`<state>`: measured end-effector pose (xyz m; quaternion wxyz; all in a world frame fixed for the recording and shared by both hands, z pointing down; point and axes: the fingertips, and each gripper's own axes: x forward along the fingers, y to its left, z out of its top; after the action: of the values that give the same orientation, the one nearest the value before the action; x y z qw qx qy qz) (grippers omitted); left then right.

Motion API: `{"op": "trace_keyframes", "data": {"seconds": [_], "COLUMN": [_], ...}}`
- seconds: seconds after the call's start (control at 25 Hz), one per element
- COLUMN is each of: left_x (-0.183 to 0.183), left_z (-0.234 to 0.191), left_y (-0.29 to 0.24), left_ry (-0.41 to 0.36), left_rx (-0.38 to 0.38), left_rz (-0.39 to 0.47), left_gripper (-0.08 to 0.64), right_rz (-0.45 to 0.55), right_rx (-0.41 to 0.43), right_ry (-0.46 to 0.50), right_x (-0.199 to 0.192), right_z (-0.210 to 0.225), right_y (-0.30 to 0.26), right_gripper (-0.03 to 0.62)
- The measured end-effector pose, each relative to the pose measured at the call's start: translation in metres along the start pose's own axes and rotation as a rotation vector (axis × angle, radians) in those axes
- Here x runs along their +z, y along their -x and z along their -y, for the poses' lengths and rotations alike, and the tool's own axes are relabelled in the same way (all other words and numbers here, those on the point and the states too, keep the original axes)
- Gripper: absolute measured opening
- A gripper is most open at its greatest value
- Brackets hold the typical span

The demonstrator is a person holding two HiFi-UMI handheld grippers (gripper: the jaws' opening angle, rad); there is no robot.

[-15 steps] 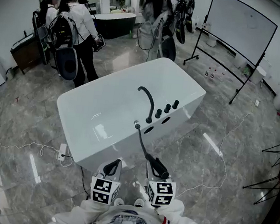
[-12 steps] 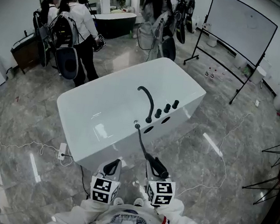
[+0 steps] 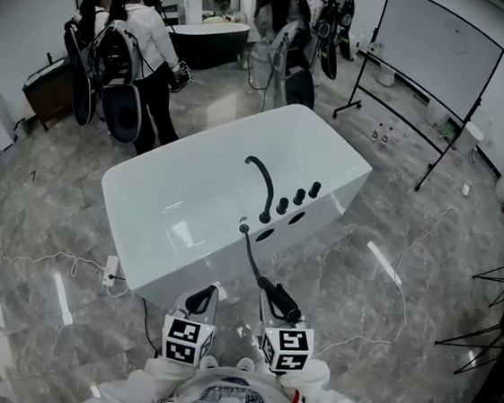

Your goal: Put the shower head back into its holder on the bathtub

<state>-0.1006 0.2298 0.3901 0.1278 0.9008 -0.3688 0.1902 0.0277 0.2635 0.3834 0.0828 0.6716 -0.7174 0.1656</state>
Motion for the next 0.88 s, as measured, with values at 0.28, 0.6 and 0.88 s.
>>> {"op": "trace_keyframes", "data": {"seconds": [0.28, 0.6, 0.88], "left_x": [-0.003, -0.010, -0.008], "left_z": [0.011, 0.008, -0.002], "left_y": [-0.007, -0.007, -0.026], "left_ry": [0.016, 0.033, 0.030], "left_rx": [0.036, 0.066, 0.062], "left_rz": [0.003, -0.013, -0.027], "left_gripper": [0.002, 0.002, 0.002], "right_rz": [0.027, 0.031, 0.032], "right_rx": [0.033, 0.050, 0.056], "right_ry": [0.007, -0.006, -0.005], "right_x": [0.006, 0.005, 0.010], "right_z": [0.014, 0.019, 0.021], "right_y": [0.002, -0.003, -0.023], "right_gripper": [0.138, 0.138, 0.138]}}
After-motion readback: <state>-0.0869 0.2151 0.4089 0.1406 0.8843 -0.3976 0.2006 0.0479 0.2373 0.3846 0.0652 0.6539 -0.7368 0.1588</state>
